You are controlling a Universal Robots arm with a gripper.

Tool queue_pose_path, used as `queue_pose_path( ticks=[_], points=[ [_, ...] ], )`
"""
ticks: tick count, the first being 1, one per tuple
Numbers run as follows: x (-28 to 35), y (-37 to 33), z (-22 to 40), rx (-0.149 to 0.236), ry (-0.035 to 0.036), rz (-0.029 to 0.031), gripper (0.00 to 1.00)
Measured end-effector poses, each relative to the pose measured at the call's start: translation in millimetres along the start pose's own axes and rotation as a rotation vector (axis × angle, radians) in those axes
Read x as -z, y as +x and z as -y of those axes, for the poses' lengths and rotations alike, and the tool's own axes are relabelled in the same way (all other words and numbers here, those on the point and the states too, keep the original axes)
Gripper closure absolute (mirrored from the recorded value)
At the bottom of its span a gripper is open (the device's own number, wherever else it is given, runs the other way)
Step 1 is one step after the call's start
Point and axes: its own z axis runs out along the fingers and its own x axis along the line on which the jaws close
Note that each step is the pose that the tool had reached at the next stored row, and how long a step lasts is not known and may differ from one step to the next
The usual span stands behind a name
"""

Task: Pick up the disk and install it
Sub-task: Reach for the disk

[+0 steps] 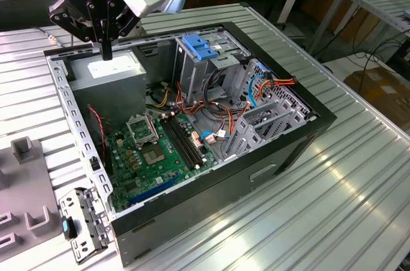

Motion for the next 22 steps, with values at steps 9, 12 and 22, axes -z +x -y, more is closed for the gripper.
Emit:
queue_pose_path(
  ticks=[9, 12, 22],
  points=[
    [0.1, 5.3, 0.4, 0.0, 0.0001, 0.0, 0.89],
    [0.1, 5.4, 0.4, 0.0, 0.0, 0.0, 0.89],
    [0.1, 20.9, -0.2, 0.0, 0.0001, -0.0001, 0.89]
  ],
)
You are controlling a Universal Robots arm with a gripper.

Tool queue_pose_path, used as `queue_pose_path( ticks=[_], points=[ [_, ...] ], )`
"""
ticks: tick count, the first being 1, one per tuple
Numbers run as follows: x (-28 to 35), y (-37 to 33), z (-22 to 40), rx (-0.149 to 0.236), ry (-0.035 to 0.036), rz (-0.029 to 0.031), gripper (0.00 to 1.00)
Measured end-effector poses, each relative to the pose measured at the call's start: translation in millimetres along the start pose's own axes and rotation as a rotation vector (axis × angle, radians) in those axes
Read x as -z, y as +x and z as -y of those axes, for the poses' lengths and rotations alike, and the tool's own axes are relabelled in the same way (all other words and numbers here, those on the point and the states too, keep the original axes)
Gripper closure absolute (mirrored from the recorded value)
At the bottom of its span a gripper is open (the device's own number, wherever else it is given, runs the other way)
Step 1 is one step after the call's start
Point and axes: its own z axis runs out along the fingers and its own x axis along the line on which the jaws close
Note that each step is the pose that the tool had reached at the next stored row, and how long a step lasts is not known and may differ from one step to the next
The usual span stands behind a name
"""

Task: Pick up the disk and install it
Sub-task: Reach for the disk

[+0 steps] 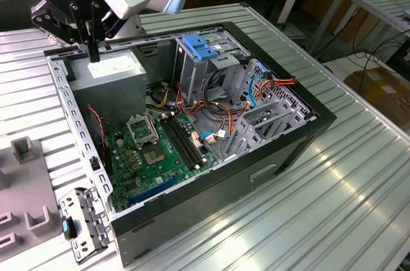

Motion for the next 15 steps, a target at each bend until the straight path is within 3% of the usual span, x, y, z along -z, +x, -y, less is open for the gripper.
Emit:
queue_pose_path(
  ticks=[5, 15],
  points=[
    [-0.1, 10.0, 0.5, 0.0, -0.0001, 0.0001, 0.89],
    [0.0, 14.4, 0.9, 0.0, -0.0002, 0.0001, 0.89]
  ],
)
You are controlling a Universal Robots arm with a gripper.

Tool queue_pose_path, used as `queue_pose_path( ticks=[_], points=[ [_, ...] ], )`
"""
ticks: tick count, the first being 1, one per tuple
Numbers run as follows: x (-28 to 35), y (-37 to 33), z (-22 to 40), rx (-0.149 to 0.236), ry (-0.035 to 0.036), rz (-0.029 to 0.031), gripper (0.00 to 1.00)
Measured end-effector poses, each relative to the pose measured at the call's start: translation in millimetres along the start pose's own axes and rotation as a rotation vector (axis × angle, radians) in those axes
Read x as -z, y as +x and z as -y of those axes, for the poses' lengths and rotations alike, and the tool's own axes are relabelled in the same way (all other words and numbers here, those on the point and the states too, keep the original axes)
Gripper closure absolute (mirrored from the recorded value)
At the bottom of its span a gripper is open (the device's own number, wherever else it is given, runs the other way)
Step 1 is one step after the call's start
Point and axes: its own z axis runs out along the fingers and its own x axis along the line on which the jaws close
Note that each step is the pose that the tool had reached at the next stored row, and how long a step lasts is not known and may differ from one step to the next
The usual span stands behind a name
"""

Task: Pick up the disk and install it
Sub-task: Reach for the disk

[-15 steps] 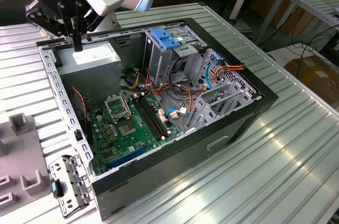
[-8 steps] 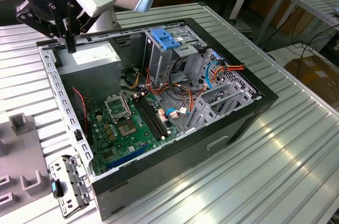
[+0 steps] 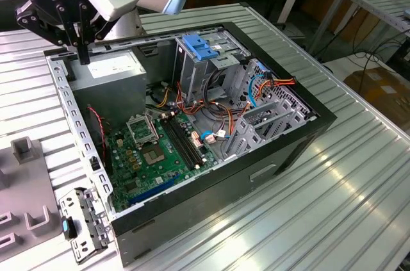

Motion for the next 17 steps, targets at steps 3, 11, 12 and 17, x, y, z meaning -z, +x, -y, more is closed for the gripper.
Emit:
queue_pose_path(
  ticks=[3, 11, 12, 17],
  points=[
    [0.1, 3.2, 0.2, 0.0, 0.0, 0.0, 0.89],
    [0.3, 10.8, 0.8, 0.0, 0.0002, -0.0001, 0.89],
    [0.3, 11.6, 0.9, 0.0, 0.0001, 0.0, 0.89],
    [0.5, 17.2, 1.3, 0.0, 0.0002, -0.0001, 0.89]
  ],
)
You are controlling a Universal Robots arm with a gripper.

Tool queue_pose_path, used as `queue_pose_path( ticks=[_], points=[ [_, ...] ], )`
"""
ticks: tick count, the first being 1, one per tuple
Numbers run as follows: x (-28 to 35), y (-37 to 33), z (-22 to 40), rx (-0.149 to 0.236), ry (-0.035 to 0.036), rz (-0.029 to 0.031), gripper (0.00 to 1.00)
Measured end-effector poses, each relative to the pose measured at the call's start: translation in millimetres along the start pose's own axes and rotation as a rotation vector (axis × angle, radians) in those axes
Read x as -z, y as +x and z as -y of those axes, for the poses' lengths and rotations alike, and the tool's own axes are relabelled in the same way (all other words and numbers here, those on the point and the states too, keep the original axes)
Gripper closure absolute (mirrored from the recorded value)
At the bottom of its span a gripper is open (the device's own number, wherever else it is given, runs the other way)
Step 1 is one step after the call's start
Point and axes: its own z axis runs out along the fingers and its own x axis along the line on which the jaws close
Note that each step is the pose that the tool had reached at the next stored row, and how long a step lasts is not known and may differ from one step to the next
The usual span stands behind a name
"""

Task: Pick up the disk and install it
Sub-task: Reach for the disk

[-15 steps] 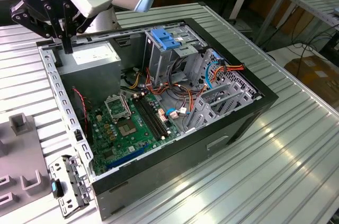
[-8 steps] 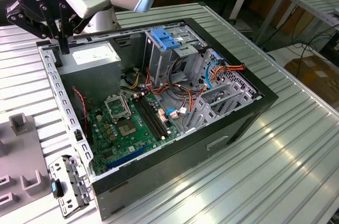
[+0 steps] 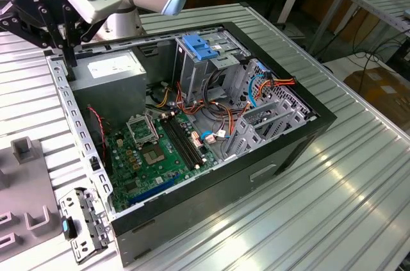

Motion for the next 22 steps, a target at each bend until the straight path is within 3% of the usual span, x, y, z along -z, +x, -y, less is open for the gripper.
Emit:
queue_pose_path(
  ticks=[22],
  points=[
    [0.4, 22.7, 1.7, 0.0, -0.0001, 0.0001, 0.89]
  ],
)
